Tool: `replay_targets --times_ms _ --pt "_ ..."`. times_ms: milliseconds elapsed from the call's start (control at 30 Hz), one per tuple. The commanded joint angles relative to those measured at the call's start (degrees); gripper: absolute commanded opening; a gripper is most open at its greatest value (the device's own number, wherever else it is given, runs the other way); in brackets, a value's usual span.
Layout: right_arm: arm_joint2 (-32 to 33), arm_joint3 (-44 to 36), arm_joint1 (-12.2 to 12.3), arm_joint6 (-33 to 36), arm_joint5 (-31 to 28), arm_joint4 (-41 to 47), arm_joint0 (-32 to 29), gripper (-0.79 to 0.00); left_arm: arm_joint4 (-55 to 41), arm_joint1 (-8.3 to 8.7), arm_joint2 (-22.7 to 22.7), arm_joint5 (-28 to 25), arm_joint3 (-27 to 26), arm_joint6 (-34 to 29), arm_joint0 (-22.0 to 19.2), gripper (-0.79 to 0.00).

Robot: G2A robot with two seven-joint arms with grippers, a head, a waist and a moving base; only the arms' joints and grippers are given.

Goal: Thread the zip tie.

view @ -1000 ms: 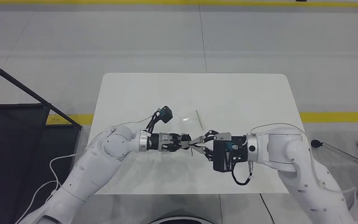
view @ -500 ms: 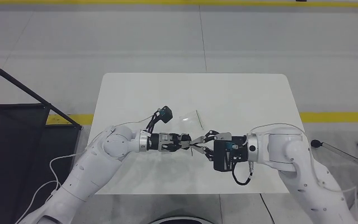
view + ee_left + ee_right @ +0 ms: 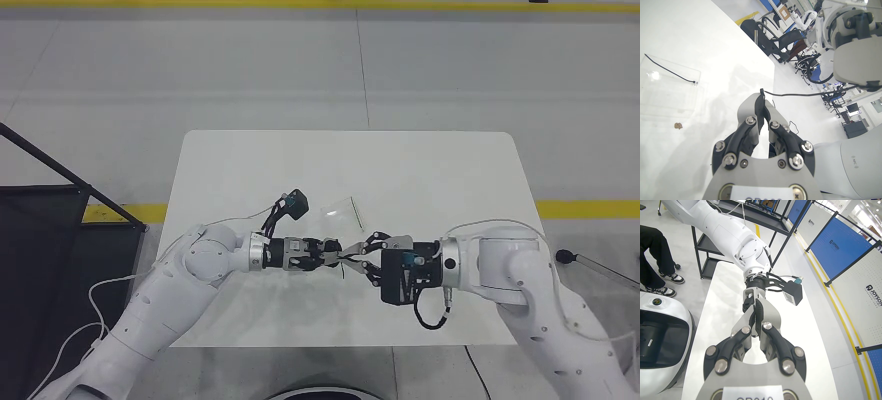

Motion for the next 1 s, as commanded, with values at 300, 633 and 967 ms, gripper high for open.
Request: replay_targets --times_ms 300,633,967 --pt "-0.33 0.56 -0.11 0.06 0.55 -0.12 0.35 -0.785 0.00 0.00 0.00 0.00 0.00 0.00 0.00 -0.785" --pt "-0.12 -0.48 -0.21 0.07 3.99 -2.17 -0.40 -0.785 0.00 0.00 0.00 0.00 0.00 0.00 0.00 -0.785" --pt "0.02 -1.73 -0.42 -1.64 8.48 -6.27 -1.66 -0.785 0.00 0.00 0.00 0.00 0.00 0.00 0.00 -0.785"
